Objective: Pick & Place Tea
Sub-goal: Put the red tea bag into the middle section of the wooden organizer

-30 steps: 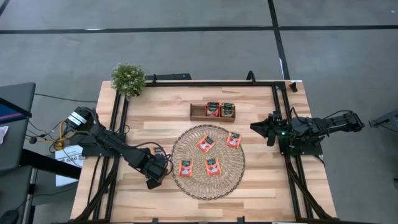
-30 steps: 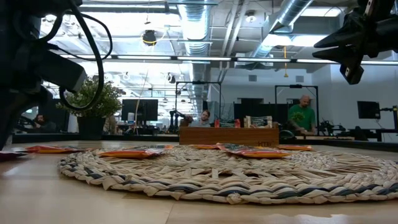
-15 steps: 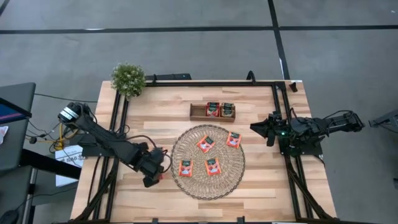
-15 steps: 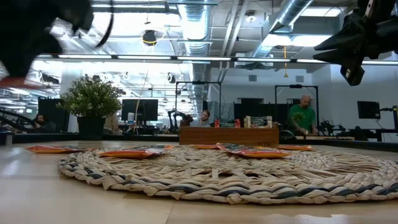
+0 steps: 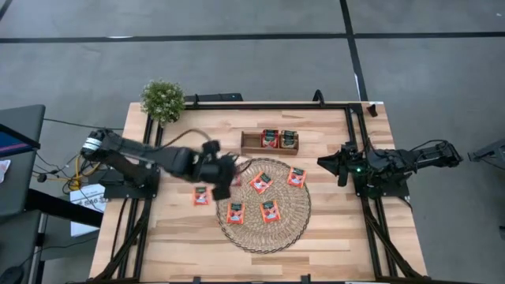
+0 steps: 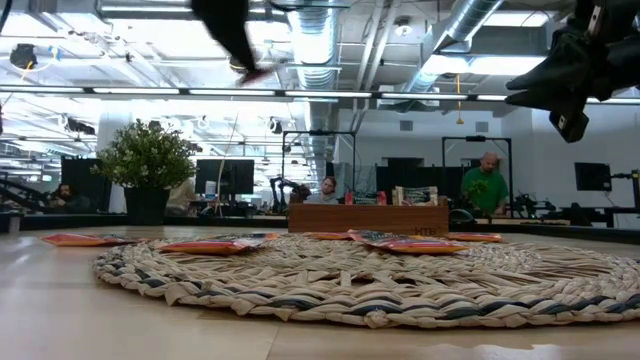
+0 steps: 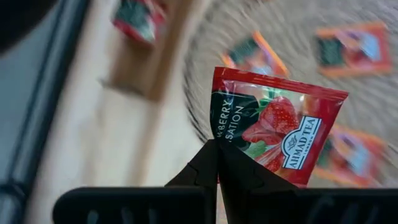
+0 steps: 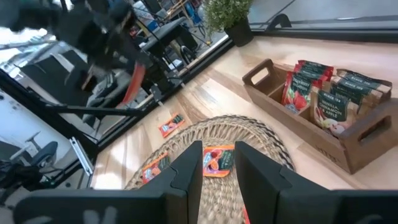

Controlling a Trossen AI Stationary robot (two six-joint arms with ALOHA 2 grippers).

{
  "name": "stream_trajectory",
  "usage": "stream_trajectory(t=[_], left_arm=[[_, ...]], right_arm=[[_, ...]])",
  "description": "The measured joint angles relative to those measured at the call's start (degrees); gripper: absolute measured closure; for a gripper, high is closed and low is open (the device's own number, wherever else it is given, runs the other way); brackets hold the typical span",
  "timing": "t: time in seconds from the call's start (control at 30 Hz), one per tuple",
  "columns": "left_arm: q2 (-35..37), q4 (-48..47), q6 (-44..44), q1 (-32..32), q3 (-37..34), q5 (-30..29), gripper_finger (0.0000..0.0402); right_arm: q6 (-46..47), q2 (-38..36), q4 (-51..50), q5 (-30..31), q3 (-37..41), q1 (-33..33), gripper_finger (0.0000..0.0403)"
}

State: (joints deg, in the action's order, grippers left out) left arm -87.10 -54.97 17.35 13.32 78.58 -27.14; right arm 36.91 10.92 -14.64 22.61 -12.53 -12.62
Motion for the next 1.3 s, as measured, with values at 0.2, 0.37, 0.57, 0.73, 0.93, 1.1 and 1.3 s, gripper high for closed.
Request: stream_trajectory(t=[0.2,0.37,0.57,0.73,0.93,1.1,1.3], left_arm=[[-8.2,11.5,-17.3,-8.6,7.0,-3.3,0.0401],[-17.3,18.5,-29.7,-13.0,14.4,-6.8,0.0401],[-28.0,21.9,-38.7,-16.7,20.3,-15.4,0.0401],[-33.4,27.4,-41.6,-19.2,20.8,-17.7,0.0401],[-36.3,30.5,-42.0,-21.9,20.8,-19.1,0.0401],[-36.8,32.8,-42.2,-22.6,20.8,-19.3,0.0401],[-36.8,33.3,-40.9,-22.1,20.8,-19.3,0.0401]], right_arm=[[0.0,0.0,-0.5,0.0,0.0,0.0,0.0317],[0.1,0.0,-0.5,0.0,0.0,0.0,0.0317],[0.1,0.0,-0.5,0.0,0.0,0.0,0.0317],[0.1,0.0,-0.6,0.1,0.0,0.0,0.0317],[0.0,0.0,-1.4,0.1,0.0,0.0,0.0317],[-0.1,0.0,-1.6,1.4,0.0,0.0,0.0317],[-2.7,0.0,-1.6,3.6,0.0,0.0,0.0317]])
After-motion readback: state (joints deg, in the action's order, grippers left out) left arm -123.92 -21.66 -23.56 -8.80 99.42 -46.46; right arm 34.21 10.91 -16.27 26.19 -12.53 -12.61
